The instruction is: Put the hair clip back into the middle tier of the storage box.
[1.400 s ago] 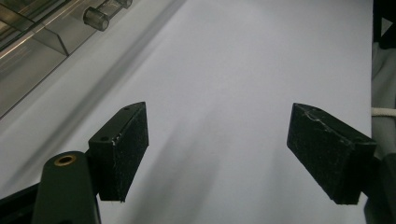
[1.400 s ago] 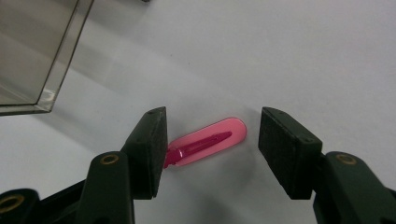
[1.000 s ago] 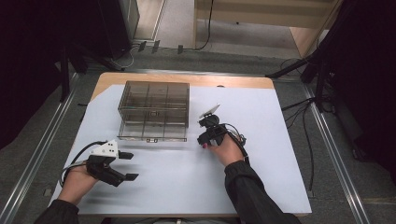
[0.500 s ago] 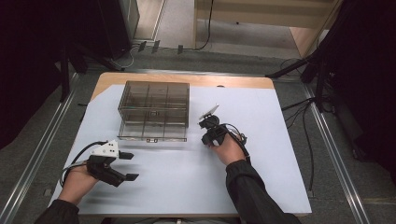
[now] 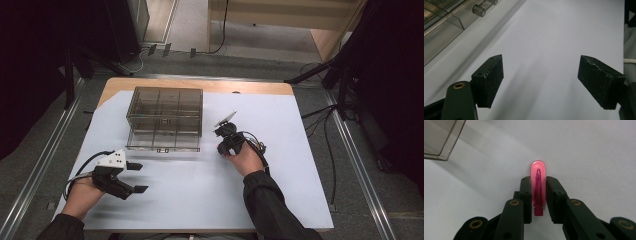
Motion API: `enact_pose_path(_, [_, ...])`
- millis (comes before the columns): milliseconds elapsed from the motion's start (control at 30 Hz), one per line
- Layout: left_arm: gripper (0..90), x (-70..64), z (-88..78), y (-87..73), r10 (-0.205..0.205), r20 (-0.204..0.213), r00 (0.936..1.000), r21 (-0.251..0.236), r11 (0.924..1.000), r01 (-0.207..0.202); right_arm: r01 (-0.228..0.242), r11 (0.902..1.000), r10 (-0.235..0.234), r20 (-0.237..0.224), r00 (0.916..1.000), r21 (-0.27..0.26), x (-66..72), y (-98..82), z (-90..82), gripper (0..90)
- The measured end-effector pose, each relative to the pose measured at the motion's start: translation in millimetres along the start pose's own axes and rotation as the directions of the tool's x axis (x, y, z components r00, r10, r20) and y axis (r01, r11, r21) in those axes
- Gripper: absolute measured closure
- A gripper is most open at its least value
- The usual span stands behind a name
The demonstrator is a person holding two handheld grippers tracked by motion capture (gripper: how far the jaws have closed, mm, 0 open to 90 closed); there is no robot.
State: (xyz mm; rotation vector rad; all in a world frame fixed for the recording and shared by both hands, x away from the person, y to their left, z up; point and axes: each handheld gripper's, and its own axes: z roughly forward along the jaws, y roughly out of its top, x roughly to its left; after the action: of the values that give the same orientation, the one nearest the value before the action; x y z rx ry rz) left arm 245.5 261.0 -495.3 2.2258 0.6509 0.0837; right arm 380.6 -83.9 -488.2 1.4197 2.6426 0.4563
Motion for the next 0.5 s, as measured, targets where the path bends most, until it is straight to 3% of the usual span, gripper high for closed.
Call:
enact_pose_path(167, [21.8, 0.0, 0.2, 0.1, 0.002, 0.0, 1.0, 0.002, 1.0, -0.002, 0.014, 0.9997, -0.014, 0.0, 0.9999, -0.019, 0.6, 0.2, -4.6, 77.5])
enact_pose_path(500, [21.8, -0.2, 0.3, 0.5, 0.003, 0.004, 1.0, 0.001, 1.0, -0.003, -0.003, 0.9977, 0.002, -0.019, 0.9998, -0.067, -3.5, -0.2, -15.5, 77.5])
